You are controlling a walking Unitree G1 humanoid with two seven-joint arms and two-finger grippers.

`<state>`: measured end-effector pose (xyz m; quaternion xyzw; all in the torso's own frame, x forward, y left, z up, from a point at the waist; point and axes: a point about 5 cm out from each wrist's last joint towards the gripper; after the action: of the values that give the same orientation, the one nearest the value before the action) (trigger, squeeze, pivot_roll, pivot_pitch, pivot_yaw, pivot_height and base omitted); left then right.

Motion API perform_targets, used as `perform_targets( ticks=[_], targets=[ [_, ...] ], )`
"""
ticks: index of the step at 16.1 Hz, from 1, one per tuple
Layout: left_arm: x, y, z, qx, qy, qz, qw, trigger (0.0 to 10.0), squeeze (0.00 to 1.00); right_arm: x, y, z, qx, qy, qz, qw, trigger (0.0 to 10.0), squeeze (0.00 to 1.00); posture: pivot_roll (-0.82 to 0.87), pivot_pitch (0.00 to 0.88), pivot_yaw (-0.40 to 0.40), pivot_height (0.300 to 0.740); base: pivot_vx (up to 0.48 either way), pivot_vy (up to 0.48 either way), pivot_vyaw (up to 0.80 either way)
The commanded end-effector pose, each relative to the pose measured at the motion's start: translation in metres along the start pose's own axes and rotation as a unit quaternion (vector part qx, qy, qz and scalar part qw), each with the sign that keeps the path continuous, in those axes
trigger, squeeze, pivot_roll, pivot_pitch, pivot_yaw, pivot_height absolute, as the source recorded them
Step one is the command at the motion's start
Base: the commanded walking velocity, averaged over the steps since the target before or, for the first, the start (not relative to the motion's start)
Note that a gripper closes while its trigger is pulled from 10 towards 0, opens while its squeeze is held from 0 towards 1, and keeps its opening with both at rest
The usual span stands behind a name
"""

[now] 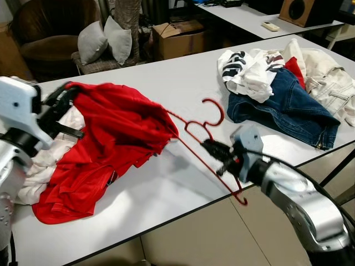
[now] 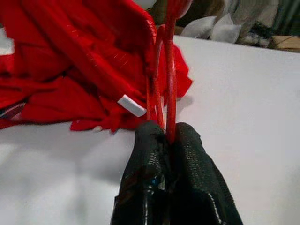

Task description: Hang hanger

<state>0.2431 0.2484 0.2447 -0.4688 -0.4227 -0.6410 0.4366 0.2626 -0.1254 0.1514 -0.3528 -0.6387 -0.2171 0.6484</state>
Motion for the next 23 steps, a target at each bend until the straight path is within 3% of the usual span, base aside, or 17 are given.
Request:
perform_targets(
  ticks=[1,3,4,6,7,8,9,10,13,14,15,17,18,19,20,21,23],
  targets=[
    [0.003,-0.005,0.003,-0.003,0.005,-0.001,1.0,0.0,0.0,0.004,0.0,-0.009,-0.029,-0.001,-0.014,0.999,10.0,0.0,-0.11,0.0,0.047,0.74,0.0,0.0,0.0],
    [0.0,-0.007,-0.003,-0.026,0.003,0.006,1.0,0.0,0.0,0.008,0.002,-0.016,-0.048,0.02,-0.029,0.998,10.0,0.0,-0.1,0.0,0.039,0.74,0.0,0.0,0.0],
    [-0.006,-0.01,-0.008,-0.05,0.001,0.028,0.998,0.0,0.0,0.013,0.003,-0.021,-0.06,0.031,-0.043,0.997,10.0,0.0,-0.1,0.0,0.037,0.74,0.0,0.0,0.0],
    [-0.03,-0.024,-0.032,-0.147,0.018,0.124,0.981,0.0,0.0,0.027,0.003,-0.03,-0.073,0.075,-0.094,0.99,10.0,0.0,-0.11,0.0,0.03,0.74,0.0,0.0,0.0],
    [-0.033,-0.025,-0.037,-0.149,0.016,0.126,0.981,0.0,0.0,0.027,0.003,-0.03,-0.069,0.085,-0.092,0.99,10.0,0.0,-0.11,0.0,0.027,0.74,0.0,0.0,0.0],
    [-0.032,-0.023,-0.037,-0.142,0.016,0.12,0.983,0.0,0.0,0.024,0.003,-0.029,-0.064,0.089,-0.081,0.991,10.0,0.0,-0.11,0.0,0.027,0.74,0.0,0.0,0.0],
    [-0.029,-0.017,-0.039,-0.13,0.013,0.099,0.986,0.0,0.0,0.006,-0.001,-0.024,-0.043,0.101,-0.029,0.994,10.0,0.0,-0.12,0.0,0.032,0.74,0.0,0.0,0.0],
    [-0.026,-0.014,-0.04,-0.127,0.01,0.087,0.988,0.0,0.0,-0.002,-0.003,-0.021,-0.031,0.107,-0.012,0.994,10.0,0.0,-0.12,0.0,0.037,0.74,0.0,0.0,0.0],
    [-0.008,-0.002,-0.045,-0.137,-0.018,0.02,0.99,0.0,0.0,-0.023,-0.008,-0.006,0.009,0.18,0.021,0.983,10.0,0.0,-0.12,0.0,0.062,0.74,0.0,0.0,0.0],
    [0.0,-0.001,-0.054,-0.179,-0.033,-0.002,0.983,0.0,0.0,-0.032,-0.011,-0.006,0.01,0.216,0.026,0.976,10.0,0.0,-0.11,0.0,0.067,0.74,0.0,0.0,0.0],
    [0.003,-0.004,-0.065,-0.237,-0.056,0.007,0.97,0.0,0.0,-0.035,-0.011,-0.009,0.002,0.246,0.017,0.969,10.0,0.0,-0.11,0.0,0.068,0.74,0.0,0.0,0.0],
    [-0.017,-0.025,-0.082,-0.336,-0.048,0.125,0.932,0.0,0.0,-0.026,-0.006,-0.015,0.018,0.323,-0.042,0.945,10.0,0.0,-0.11,0.0,0.069,0.74,0.0,0.0,0.0],
    [-0.02,-0.028,-0.083,-0.345,-0.045,0.141,0.927,0.0,0.0,-0.024,-0.006,-0.015,0.021,0.332,-0.048,0.942,10.0,0.0,-0.11,0.0,0.069,0.74,0.0,0.0,0.0],
    [-0.031,-0.034,-0.082,-0.354,-0.014,0.195,0.915,0.0,0.0,-0.022,-0.001,-0.021,0.014,0.347,-0.066,0.935,10.0,0.0,-0.11,0.003,0.069,0.74,0.0,0.0,0.0],
    [-0.037,-0.035,-0.08,-0.357,0.008,0.216,0.909,0.0,0.0,-0.017,0.003,-0.026,0.011,0.373,-0.088,0.924,10.0,0.0,-0.11,0.005,0.069,0.74,0.0,0.0,0.0],
    [-0.036,-0.034,-0.081,-0.362,0.001,0.215,0.907,0.0,0.0,-0.013,0.008,-0.03,0.005,0.406,-0.108,0.908,10.0,0.0,-0.11,0.007,0.07,0.74,0.0,0.0,0.0],
    [-0.031,-0.031,-0.089,-0.382,-0.016,0.198,0.903,0.0,0.0,-0.017,0.018,-0.033,-0.013,0.43,-0.101,0.897,10.0,0.0,-0.11,0.009,0.069,0.74,0.0,0.0,0.0]
  ],
)
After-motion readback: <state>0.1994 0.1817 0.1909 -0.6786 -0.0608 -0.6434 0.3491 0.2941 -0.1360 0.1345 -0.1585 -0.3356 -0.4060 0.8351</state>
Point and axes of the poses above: a point about 5 cm out from each wrist's last joint towards the gripper, its own y axis pointing out of the wrist towards the gripper, its own x axis along the axis of the wrist's last joint, z = x × y, and after that the axes turned 2 degrees about -y, right-handed
